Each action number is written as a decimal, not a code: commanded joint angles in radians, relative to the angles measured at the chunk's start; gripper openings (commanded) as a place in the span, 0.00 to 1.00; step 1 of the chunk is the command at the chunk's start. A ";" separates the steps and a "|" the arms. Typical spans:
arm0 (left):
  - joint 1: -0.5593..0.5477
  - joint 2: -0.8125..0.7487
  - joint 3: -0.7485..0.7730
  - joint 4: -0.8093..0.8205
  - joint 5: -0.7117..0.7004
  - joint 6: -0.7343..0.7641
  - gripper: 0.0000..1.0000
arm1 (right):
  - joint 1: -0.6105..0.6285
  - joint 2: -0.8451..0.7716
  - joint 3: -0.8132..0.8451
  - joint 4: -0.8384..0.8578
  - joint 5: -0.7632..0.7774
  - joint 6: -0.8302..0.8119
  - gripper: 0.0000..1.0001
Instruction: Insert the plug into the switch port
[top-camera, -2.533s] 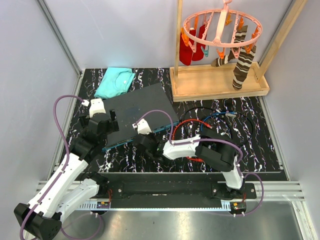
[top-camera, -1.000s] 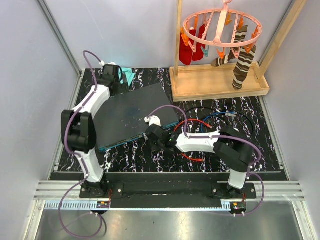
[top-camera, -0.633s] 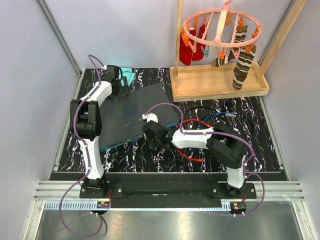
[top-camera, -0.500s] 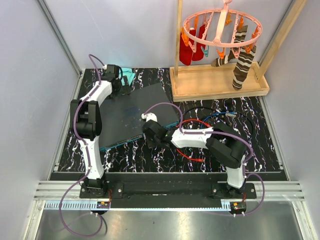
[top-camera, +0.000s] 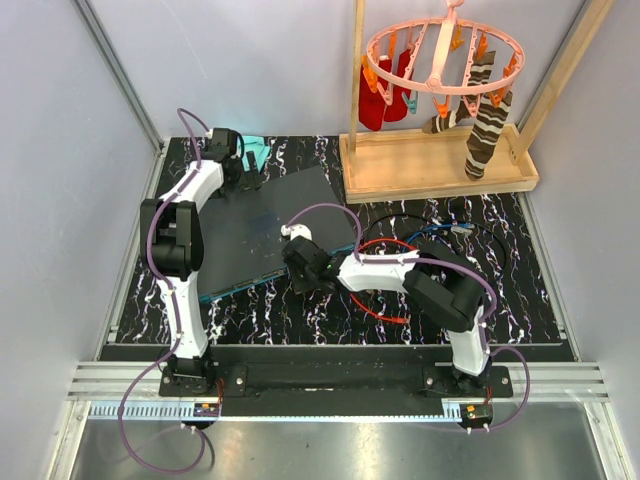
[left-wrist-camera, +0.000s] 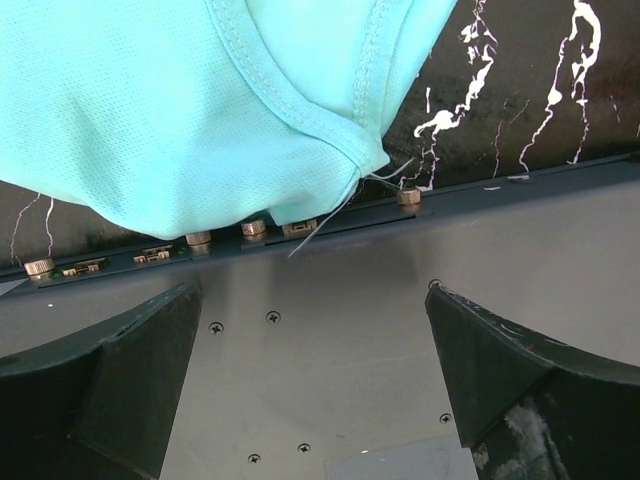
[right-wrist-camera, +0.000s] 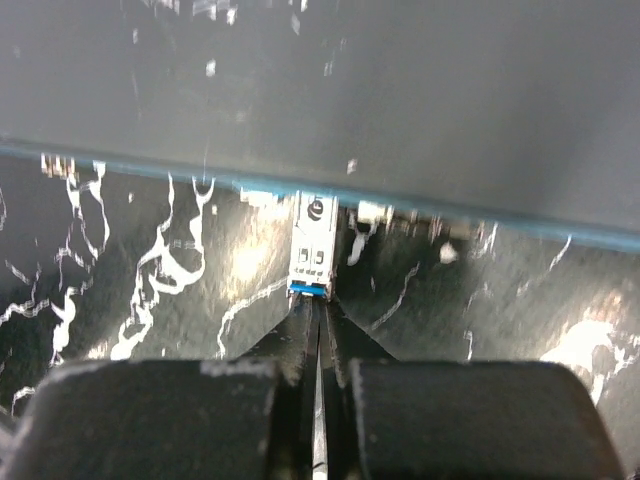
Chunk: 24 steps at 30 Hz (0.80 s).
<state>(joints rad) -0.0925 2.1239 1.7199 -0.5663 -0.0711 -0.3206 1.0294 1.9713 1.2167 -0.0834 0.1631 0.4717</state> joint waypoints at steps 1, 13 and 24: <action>-0.030 0.047 -0.031 -0.079 0.103 -0.006 0.99 | -0.063 0.023 0.098 0.151 0.065 -0.038 0.00; -0.053 0.047 -0.063 -0.106 0.106 0.011 0.99 | -0.111 0.067 0.190 0.246 0.066 -0.081 0.00; -0.065 0.028 -0.095 -0.109 0.122 0.008 0.99 | -0.111 0.046 0.086 0.568 0.229 0.008 0.00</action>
<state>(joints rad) -0.1246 2.1139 1.6928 -0.5533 -0.0826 -0.2653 0.9787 2.0224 1.2865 -0.0494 0.1394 0.4370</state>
